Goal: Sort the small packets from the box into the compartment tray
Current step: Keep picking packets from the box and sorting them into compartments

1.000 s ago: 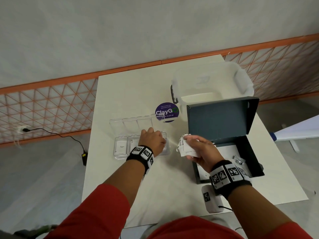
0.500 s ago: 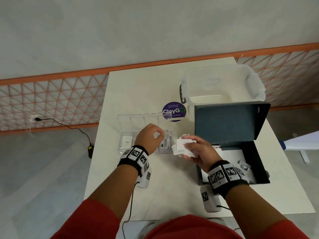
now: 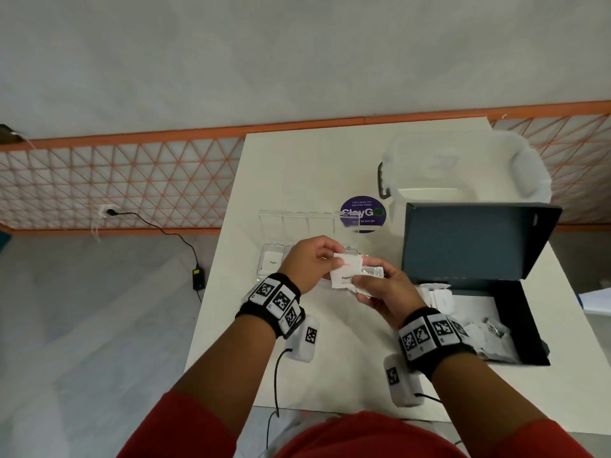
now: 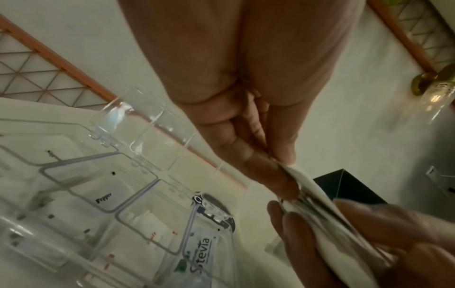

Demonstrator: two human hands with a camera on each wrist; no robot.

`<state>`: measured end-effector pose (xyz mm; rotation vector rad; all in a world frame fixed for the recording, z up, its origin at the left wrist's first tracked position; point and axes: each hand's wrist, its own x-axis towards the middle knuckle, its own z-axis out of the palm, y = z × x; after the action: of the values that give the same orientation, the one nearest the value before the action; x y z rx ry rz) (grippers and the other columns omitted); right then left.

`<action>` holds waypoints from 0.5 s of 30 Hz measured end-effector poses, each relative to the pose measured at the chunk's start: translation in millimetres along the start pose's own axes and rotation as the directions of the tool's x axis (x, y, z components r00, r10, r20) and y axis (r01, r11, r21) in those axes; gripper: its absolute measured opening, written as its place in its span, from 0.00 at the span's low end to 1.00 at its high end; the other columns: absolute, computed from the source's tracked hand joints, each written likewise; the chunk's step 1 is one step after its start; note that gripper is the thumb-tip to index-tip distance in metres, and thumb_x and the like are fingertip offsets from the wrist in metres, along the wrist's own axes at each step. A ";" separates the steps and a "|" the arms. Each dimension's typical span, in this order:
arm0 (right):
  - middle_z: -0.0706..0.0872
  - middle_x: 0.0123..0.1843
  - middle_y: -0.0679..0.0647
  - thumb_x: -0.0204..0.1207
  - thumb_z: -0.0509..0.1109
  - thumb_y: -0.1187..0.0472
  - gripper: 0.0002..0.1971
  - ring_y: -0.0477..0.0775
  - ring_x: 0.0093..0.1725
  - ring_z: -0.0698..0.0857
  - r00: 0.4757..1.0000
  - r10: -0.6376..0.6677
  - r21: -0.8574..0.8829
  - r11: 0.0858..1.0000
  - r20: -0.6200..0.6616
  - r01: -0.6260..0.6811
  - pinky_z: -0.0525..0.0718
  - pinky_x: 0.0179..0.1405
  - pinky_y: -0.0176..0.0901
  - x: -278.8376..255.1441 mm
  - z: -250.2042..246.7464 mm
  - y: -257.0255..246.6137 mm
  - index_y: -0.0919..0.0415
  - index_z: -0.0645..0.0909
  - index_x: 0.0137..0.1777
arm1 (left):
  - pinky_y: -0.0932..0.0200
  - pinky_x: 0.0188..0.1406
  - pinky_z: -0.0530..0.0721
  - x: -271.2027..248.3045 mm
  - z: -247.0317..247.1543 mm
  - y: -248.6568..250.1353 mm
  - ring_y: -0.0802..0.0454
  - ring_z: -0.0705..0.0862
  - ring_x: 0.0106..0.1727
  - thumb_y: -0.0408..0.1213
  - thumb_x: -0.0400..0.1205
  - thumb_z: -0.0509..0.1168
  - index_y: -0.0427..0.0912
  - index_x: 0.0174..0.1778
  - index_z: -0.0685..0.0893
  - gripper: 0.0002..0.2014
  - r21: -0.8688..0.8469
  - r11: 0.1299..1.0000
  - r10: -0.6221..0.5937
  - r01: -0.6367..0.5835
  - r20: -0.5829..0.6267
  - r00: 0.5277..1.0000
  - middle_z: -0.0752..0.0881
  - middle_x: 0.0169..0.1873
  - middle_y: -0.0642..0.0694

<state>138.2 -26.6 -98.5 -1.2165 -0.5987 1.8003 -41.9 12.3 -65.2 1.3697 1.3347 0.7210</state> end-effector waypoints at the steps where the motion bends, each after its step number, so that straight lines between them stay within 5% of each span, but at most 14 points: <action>1: 0.93 0.46 0.55 0.73 0.73 0.78 0.16 0.54 0.42 0.93 1.000 -0.002 -0.001 1.000 -0.005 0.002 0.88 0.32 0.40 0.3 0.7 1.0 0.56 0.86 0.51 | 0.61 0.32 0.87 0.1 -2.9 -0.1 0.55 0.90 0.37 0.25 0.78 0.70 0.50 0.41 0.85 0.12 -0.005 1.000 -0.002 0.002 0.000 1.000 0.90 0.36 0.53; 8: 0.94 0.45 0.50 0.74 0.73 0.77 0.16 0.52 0.41 0.93 1.000 -0.006 0.003 1.000 -0.018 0.006 0.87 0.31 0.39 0.7 -0.9 9.3 0.54 0.89 0.46 | 0.57 0.39 0.89 9.6 -44.1 -3.4 0.52 0.88 0.37 0.26 0.79 0.67 0.55 0.46 0.86 0.15 0.126 0.992 0.016 0.000 -0.124 0.992 0.85 0.46 0.52; 12: 0.94 0.47 0.50 0.73 0.73 0.77 0.16 0.54 0.43 0.93 0.999 -0.016 0.014 1.000 -0.032 0.017 0.87 0.31 0.40 1.0 -6.5 10.2 0.53 0.90 0.44 | 0.70 0.43 0.84 17.2 -62.8 -8.9 0.58 0.85 0.41 0.27 0.75 0.72 0.50 0.52 0.85 0.15 0.174 0.985 0.026 0.007 -0.185 0.982 0.87 0.41 0.53; 15: 0.94 0.48 0.51 0.73 0.74 0.76 0.16 0.55 0.45 0.93 0.999 -0.022 0.007 1.000 -0.039 0.022 0.88 0.32 0.40 1.2 -8.5 9.7 0.52 0.90 0.44 | 0.72 0.38 0.80 25.3 -62.2 -14.7 0.60 0.85 0.38 0.28 0.72 0.75 0.49 0.45 0.84 0.13 0.285 0.957 -0.006 0.058 -0.181 0.983 0.87 0.39 0.53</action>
<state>142.0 -31.2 -110.0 -1.2329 -0.5807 1.7550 -99.1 50.2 -67.8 1.5368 1.6526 0.6568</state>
